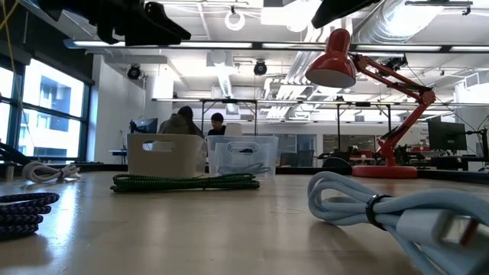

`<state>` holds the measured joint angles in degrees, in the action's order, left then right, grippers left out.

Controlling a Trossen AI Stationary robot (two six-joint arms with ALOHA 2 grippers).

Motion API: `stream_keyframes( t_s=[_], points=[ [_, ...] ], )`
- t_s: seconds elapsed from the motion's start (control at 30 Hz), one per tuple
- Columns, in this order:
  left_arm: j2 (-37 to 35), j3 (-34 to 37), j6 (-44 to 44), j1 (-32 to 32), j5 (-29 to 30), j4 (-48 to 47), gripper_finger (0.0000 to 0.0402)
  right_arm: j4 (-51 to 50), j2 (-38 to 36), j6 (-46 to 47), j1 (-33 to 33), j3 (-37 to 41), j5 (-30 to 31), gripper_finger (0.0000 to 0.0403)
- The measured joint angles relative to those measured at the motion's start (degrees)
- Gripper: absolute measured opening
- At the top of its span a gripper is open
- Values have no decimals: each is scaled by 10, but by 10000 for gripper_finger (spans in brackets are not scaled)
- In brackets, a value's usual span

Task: Pick & Place USB Port
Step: Put the green patterned charger cable into the white bin

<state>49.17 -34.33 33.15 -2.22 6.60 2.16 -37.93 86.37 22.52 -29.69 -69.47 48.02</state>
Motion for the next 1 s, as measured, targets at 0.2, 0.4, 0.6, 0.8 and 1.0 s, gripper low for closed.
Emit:
stream_keyframes(
  t_s=[0.2,0.4,0.6,0.8,1.0],
  points=[
    [0,0,-4,4,-61,-89,309,-6,0,0,0,0,2,121],
    [17,0,-100,33,0,-171,309,-8,0,0,0,0,7,121],
    [56,0,-174,62,-19,-138,309,-9,0,0,0,0,16,121],
    [99,0,-247,77,-98,-138,309,-9,0,4,0,0,13,121],
    [149,0,-261,95,-93,-121,309,-9,0,4,0,0,3,121]
  ],
)
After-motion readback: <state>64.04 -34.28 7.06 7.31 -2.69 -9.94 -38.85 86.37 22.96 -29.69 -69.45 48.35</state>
